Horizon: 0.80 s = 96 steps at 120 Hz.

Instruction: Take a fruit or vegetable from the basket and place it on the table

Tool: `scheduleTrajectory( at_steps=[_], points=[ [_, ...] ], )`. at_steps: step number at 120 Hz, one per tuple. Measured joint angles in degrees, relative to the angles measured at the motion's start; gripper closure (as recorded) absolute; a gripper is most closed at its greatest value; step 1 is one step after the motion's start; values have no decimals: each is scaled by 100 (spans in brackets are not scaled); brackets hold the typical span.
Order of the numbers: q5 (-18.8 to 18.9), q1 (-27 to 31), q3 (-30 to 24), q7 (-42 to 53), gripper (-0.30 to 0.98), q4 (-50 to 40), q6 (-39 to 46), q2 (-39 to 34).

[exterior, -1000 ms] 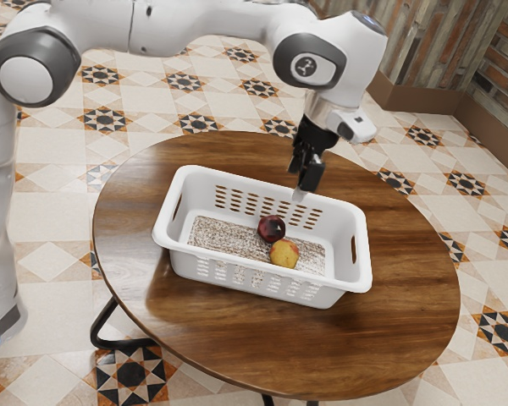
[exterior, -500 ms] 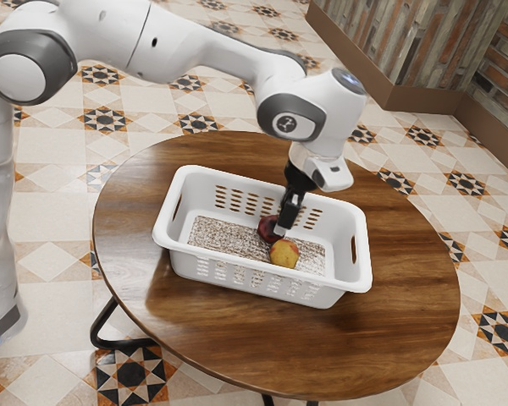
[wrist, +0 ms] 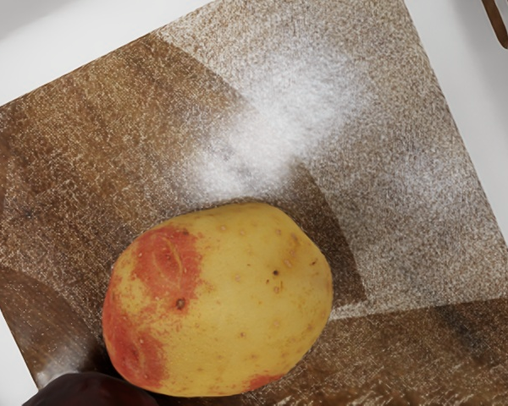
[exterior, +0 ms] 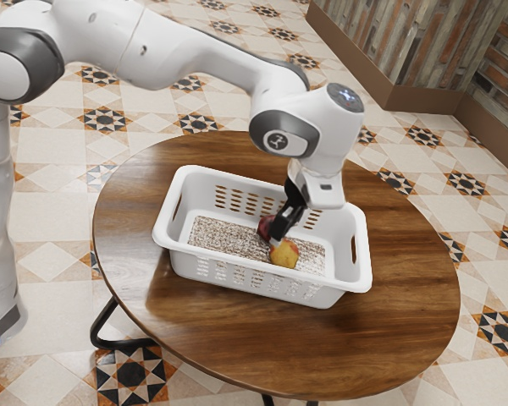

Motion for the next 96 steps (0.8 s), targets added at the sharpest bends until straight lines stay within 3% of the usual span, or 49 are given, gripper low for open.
scheduleTrajectory(
  at_steps=[96],
  points=[
    [116, 87, -22, 669, 1, -618, 1066, -2]
  ],
)
